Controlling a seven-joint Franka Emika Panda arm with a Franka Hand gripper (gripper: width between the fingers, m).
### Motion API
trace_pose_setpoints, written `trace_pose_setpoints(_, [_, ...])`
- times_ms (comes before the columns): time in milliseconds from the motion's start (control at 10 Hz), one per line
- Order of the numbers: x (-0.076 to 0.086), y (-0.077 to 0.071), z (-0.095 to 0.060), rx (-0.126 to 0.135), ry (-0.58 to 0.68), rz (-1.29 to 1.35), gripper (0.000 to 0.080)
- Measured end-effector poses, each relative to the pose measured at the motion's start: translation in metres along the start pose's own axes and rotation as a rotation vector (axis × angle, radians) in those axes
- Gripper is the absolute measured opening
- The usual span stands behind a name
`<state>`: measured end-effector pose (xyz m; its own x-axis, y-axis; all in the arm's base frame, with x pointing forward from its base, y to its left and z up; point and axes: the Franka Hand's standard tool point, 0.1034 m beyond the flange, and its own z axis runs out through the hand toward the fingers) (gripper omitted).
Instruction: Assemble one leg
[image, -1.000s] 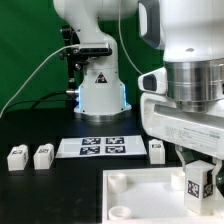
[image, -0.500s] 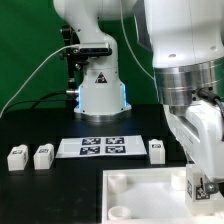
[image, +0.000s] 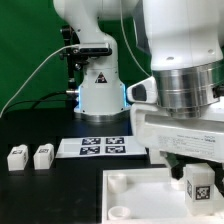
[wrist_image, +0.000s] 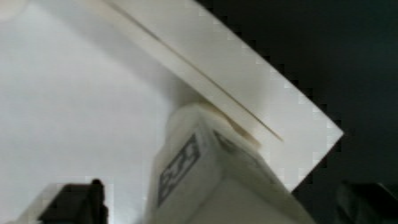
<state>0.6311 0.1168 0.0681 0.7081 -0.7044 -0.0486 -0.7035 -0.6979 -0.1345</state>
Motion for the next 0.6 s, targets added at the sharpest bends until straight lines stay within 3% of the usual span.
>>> trace_pose_setpoints(300, [0.0008,0.0005,-0.0001,-0.001,0.001,-0.278,0.0649])
trace_pose_setpoints(400, [0.0003,0.0016,-0.0005,-0.015,-0.005,-0.409,0.0649])
trace_pose_setpoints(600, [-0.0009,0.0004,-0.0043,-0.079,-0.011,-0.678,0.0649])
